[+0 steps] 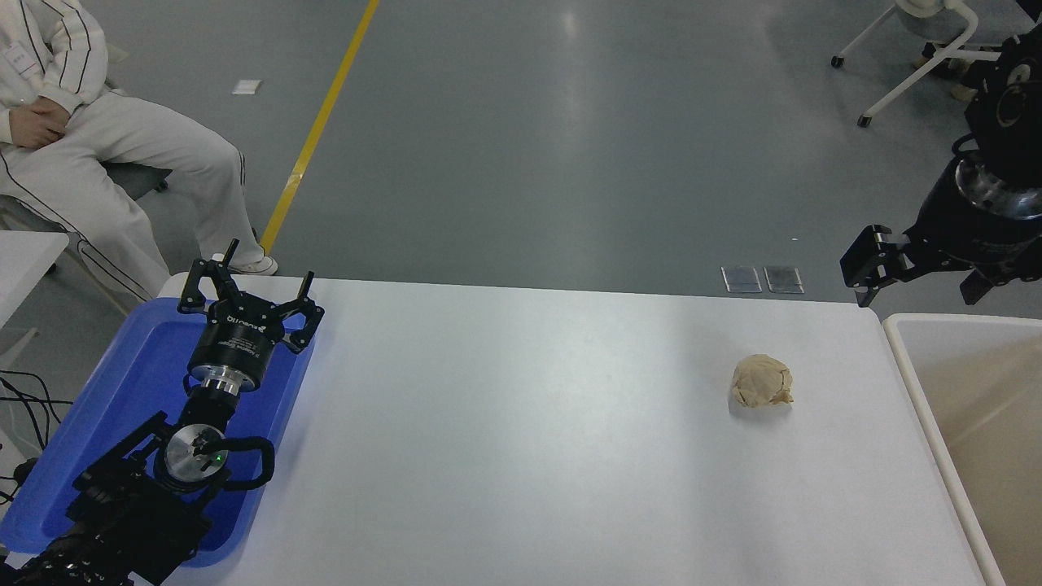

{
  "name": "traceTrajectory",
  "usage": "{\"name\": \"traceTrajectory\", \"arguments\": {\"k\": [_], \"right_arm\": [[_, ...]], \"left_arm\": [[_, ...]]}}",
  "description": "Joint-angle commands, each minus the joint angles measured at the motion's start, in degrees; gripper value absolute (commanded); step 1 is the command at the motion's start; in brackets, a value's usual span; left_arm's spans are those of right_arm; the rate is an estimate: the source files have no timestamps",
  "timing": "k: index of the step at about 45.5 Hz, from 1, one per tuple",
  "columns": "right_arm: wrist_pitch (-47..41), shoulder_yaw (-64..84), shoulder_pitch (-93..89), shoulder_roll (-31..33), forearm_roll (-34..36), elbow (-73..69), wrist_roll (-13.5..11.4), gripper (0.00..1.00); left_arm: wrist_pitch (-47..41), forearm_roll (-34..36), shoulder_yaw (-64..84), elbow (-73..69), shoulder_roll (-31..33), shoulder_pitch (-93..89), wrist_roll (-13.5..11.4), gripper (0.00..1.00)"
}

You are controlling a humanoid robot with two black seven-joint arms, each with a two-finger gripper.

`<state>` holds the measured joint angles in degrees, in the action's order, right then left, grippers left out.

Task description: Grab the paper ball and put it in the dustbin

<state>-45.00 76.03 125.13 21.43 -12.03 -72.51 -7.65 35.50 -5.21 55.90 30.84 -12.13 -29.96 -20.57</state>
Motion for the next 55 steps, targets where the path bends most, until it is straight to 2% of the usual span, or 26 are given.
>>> {"name": "traceTrajectory", "arguments": {"k": [1, 55], "right_arm": [[0.0, 0.0, -0.06, 0.01, -0.01, 0.01, 0.0, 1.0], [0.0, 0.0, 1.61, -0.78, -0.01, -0.08, 0.0, 1.0]], "left_arm": [[0.0, 0.03, 0.0, 0.01, 0.0, -0.01, 0.01, 1.0], [0.0, 0.03, 0.0, 0.01, 0.0, -0.01, 0.01, 1.0]]}}
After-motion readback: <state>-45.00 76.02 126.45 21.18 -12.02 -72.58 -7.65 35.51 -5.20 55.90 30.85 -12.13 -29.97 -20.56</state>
